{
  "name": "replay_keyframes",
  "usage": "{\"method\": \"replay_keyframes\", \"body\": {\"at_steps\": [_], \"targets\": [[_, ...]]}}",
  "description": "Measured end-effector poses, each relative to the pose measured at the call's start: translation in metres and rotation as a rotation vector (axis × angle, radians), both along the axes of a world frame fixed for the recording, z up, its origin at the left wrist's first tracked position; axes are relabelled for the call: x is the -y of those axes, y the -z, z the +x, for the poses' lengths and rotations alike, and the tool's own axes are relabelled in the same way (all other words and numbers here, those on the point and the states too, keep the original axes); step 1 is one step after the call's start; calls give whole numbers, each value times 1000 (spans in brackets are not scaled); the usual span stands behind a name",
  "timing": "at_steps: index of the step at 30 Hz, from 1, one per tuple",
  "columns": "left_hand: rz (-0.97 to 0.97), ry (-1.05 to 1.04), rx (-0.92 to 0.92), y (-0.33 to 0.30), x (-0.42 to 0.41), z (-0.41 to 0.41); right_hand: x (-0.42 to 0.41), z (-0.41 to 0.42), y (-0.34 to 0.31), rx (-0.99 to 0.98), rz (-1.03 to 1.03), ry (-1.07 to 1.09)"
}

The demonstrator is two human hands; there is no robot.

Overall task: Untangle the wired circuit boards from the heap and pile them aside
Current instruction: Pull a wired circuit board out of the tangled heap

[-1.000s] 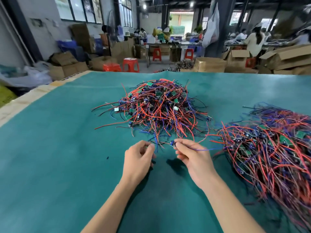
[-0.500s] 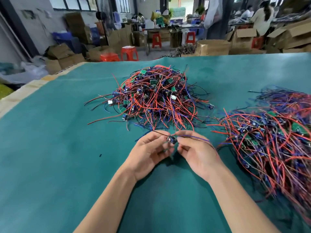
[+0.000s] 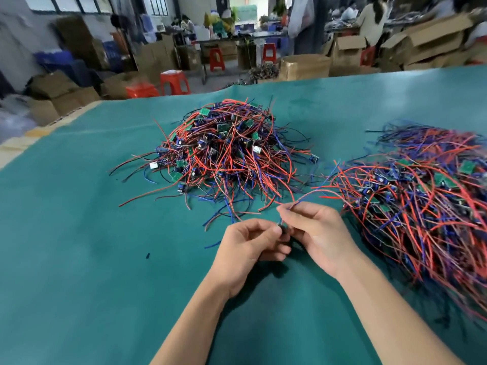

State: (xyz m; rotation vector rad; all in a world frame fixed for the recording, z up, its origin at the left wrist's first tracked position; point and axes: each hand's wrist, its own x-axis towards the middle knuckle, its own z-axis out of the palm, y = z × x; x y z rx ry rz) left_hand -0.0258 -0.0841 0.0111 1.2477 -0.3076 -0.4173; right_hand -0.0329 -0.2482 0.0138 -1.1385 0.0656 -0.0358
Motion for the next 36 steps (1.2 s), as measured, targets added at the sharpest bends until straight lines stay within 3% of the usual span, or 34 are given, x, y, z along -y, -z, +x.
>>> {"method": "replay_keyframes", "body": {"at_steps": [4,12,17,20,22,24,27,29,33,36], "targets": [[259,23,165,-1,3,-1,0,-1,3,64,-281,112],[317,44,237,-2,0,-3,21,8,2,151,-782,658],[313,32,202,-1,-4,-4,27,12,2,47,-565,898],[190,-86,127,2,-5,1,30,8,-2,48,-492,1013],[109,-157,95,3,-4,1,17,2,0,55,-551,860],[61,-190,76,1,-3,0,-4,-5,1,67,-694,567],[138,-159,124,0,-2,-3,-24,-9,2,152,-879,286],[184,-147,163,0,0,-5,-21,-9,0,163,-793,267],[187,-108,168,-2,2,-6,-10,-11,-5,69,-433,111],[165,-118,144,-3,1,-7,-5,-11,-8,79,-356,33]]}}
